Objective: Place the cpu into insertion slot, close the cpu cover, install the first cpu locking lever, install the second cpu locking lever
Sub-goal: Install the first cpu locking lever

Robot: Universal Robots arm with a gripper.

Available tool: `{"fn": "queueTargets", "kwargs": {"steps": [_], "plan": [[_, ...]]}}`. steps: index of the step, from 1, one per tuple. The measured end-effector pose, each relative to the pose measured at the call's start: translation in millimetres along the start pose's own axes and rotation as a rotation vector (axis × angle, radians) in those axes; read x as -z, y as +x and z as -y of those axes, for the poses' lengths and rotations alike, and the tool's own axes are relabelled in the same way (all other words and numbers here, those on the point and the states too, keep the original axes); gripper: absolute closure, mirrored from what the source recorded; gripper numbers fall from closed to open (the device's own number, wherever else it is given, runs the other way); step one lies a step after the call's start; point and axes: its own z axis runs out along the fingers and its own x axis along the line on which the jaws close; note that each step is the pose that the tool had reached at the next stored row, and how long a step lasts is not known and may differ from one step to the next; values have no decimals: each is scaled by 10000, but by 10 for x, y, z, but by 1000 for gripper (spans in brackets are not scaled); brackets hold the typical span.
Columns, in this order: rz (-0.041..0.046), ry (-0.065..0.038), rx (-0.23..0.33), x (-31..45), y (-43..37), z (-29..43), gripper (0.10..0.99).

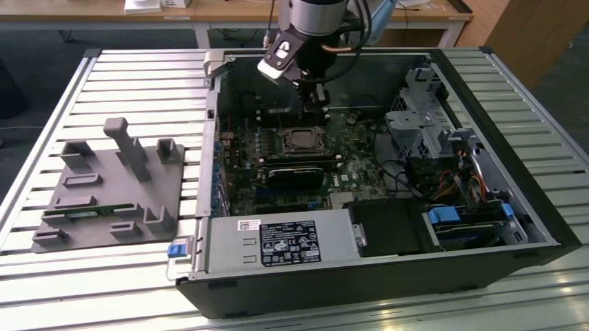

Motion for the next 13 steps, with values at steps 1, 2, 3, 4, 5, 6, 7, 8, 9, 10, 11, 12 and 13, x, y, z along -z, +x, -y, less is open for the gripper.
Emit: {"fn": "queueTargets", "kwargs": {"steps": [1,2,3,4,5,6,7,8,9,10,11,12,13], "plan": [[-1,-1,179,0,0,0,980],[-3,-3,354,0,0,0,980],[-4,-4,539,-1,0,0,980],[-5,-5,719,0,0,0,980],[-7,-6,898,-1,0,0,980],[-8,-8,1089,-1,0,0,980],[-10,-9,1270,-1,0,0,980],[-11,-10,1449,-1,0,0,980],[-12,-11,1635,-1,0,0,980],[-13,-12,1813,-1,0,0,980],[-15,-14,1994,-1,0,0,980],[-17,-15,2173,-1,0,0,980],[-17,-16,2353,-1,0,0,980]]}}
